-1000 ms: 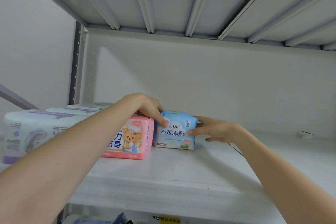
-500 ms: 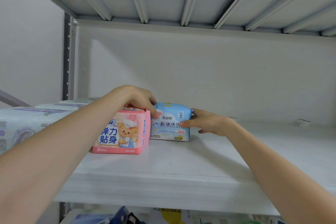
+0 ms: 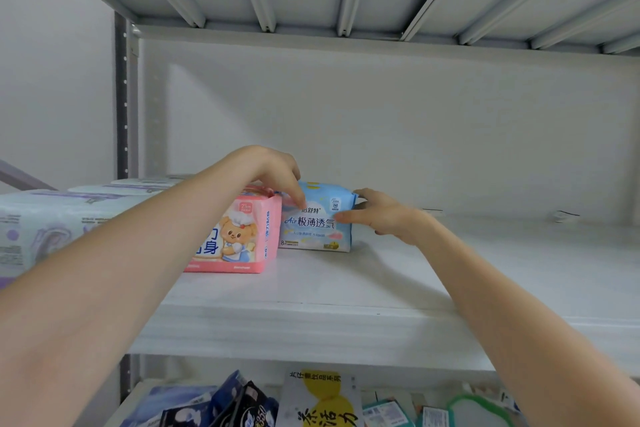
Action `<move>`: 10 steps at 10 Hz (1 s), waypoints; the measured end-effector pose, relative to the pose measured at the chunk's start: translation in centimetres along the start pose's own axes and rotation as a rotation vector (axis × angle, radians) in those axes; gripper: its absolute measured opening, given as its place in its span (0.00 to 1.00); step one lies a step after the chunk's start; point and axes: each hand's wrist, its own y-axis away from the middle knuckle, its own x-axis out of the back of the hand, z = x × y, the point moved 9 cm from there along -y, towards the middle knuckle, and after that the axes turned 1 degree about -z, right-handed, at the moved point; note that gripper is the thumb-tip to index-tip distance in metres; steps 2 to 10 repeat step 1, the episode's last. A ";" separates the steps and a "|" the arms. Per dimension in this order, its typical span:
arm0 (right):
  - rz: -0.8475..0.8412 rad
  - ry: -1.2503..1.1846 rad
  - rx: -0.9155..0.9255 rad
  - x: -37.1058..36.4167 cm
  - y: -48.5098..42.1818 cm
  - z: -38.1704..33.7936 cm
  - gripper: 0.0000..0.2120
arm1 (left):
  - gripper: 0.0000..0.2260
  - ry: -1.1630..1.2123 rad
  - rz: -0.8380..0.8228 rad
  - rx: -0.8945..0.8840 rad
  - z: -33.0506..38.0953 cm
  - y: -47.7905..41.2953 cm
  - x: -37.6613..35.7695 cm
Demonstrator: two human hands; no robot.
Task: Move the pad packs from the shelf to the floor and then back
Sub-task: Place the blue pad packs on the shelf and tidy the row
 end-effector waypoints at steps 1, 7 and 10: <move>0.087 -0.010 0.036 1.1 0.7 -0.2 0.41 | 0.34 0.085 0.110 0.008 0.3 0.8 0.4; 0.087 -0.010 0.036 1.1 0.7 -0.2 0.41 | 0.34 0.085 0.110 0.008 0.3 0.8 0.4; 0.087 -0.010 0.036 1.1 0.7 -0.2 0.41 | 0.34 0.085 0.110 0.008 0.3 0.8 0.4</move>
